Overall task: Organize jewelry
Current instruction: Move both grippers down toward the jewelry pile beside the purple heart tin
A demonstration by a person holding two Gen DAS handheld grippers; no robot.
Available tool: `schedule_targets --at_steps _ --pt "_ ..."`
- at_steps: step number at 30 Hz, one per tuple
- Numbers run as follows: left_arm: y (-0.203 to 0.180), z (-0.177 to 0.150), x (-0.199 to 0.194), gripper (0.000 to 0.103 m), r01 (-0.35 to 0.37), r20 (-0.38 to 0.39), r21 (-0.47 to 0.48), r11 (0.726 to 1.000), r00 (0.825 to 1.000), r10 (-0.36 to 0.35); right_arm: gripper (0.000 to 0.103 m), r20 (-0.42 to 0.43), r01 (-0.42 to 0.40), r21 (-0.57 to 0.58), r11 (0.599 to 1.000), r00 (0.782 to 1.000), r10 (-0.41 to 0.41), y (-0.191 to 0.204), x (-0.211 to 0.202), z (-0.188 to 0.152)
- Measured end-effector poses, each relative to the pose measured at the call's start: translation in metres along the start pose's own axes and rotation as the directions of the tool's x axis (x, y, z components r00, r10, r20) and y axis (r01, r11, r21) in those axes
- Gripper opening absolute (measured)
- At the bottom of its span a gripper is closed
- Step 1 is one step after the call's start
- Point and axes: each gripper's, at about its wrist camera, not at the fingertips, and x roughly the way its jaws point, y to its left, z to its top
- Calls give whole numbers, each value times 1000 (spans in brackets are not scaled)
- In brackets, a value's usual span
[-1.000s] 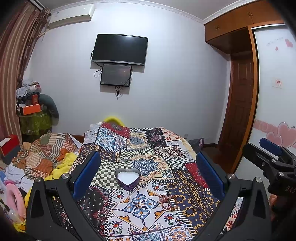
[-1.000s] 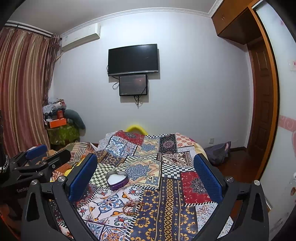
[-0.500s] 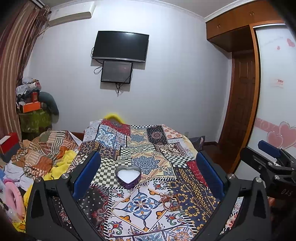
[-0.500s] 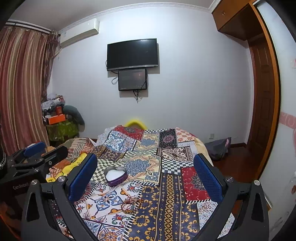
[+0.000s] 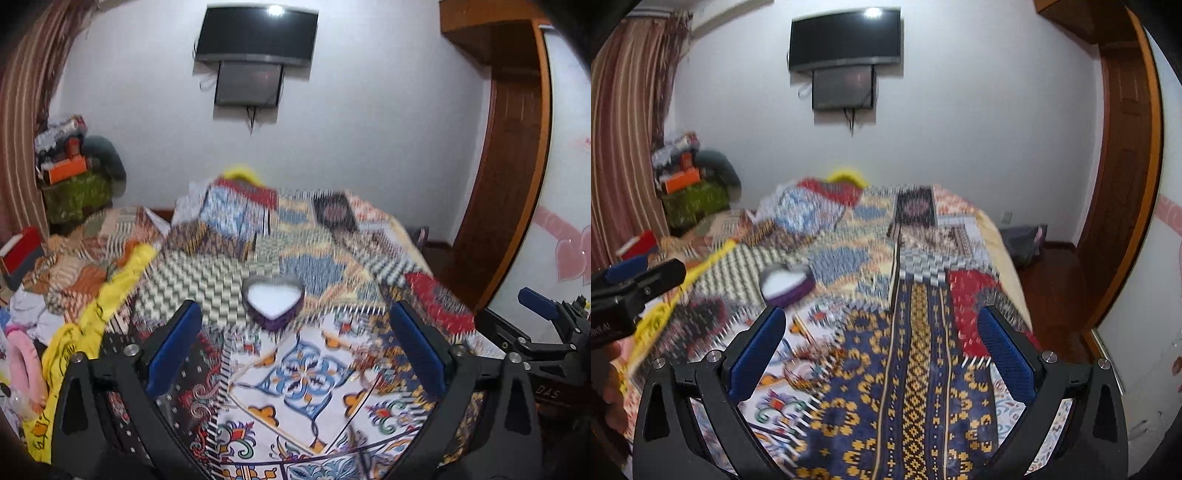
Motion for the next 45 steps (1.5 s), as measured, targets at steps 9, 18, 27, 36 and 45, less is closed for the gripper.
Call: schedule_targets --at_steps 9,18,27,36,45 --pt "3 -33 59 72 28 -212 26 999 977 -22 69 -146 -78 -11 997 986 76 -4 37 -18" --pt "-8 -46 86 49 115 -315 55 992 945 -92 38 -233 -183 -52 982 958 166 4 60 -25" --pt "-24 -50 107 30 216 -384 90 972 908 -166 26 -291 -249 -46 967 930 226 3 77 -23" --pt "-36 -56 115 30 280 -417 106 954 884 -213 24 -346 -295 -81 952 904 250 9 91 -24" --pt "-43 -56 126 30 308 -422 109 945 875 -236 24 -344 -300 -78 951 903 257 6 92 -21"
